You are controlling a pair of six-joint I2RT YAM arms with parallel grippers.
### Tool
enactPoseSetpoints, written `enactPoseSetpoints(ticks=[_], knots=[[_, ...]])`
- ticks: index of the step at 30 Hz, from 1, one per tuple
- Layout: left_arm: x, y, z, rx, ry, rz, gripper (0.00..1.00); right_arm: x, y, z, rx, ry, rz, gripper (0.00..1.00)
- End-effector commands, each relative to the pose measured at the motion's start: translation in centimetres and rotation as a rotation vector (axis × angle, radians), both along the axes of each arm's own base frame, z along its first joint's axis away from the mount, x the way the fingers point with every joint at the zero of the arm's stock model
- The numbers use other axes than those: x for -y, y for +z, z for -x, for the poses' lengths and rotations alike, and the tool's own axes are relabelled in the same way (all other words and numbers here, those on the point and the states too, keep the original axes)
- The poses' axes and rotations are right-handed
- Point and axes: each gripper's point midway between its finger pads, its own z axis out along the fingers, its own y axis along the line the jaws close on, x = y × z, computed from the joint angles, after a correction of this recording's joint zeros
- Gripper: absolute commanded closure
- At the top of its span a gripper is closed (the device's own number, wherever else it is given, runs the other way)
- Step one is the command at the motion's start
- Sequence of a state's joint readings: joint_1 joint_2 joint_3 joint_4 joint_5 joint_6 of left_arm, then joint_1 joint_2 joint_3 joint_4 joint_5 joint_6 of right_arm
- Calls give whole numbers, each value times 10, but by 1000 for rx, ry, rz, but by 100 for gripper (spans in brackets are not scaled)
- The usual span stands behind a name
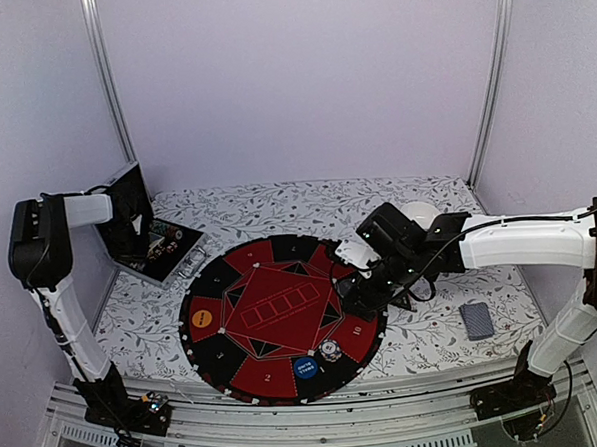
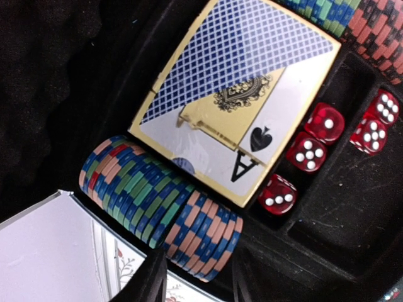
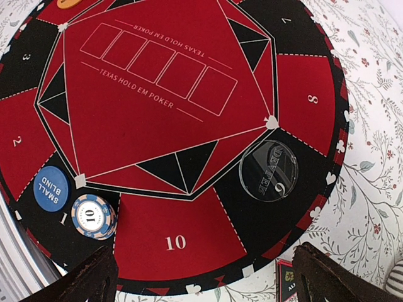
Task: Distribute texas hold em gaming equipment
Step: Pick up the pile of poker chips from the chip case.
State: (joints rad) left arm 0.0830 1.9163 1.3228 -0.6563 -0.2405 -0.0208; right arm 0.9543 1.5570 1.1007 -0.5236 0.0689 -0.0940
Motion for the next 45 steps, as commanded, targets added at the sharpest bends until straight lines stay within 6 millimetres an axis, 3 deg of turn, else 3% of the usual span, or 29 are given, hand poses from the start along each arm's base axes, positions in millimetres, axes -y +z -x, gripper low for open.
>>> enactPoseSetpoints(ticks=[1, 6, 14, 15, 26, 33, 34, 40, 45], knots=[[15, -3, -1, 16, -39, 78, 63, 0, 8, -4, 9, -15, -15, 1], [19, -5, -4, 17, -50, 105, 63, 1, 6, -3, 5, -20, -9, 1], [-1, -7, -11, 10, -16, 49, 60, 3, 7, -4, 14, -24, -2, 1], [-1, -18, -12, -14, -17, 55, 60, 3, 7, -5, 14, -25, 0, 1], [5, -31, -15, -38, -27, 116, 61, 7, 3, -4, 15, -31, 16, 1], [28, -23, -9, -11, -74, 192, 64, 7, 3, -5, 17, -32, 18, 1], [29, -13, -9, 14, -76, 188, 64, 7, 2, -5, 17, -32, 21, 1], [25, -4, -12, 34, -80, 166, 64, 7, 3, -6, 20, -29, 24, 1], [9, -4, -18, 26, -59, 79, 63, 7, 4, -6, 21, -28, 25, 1]])
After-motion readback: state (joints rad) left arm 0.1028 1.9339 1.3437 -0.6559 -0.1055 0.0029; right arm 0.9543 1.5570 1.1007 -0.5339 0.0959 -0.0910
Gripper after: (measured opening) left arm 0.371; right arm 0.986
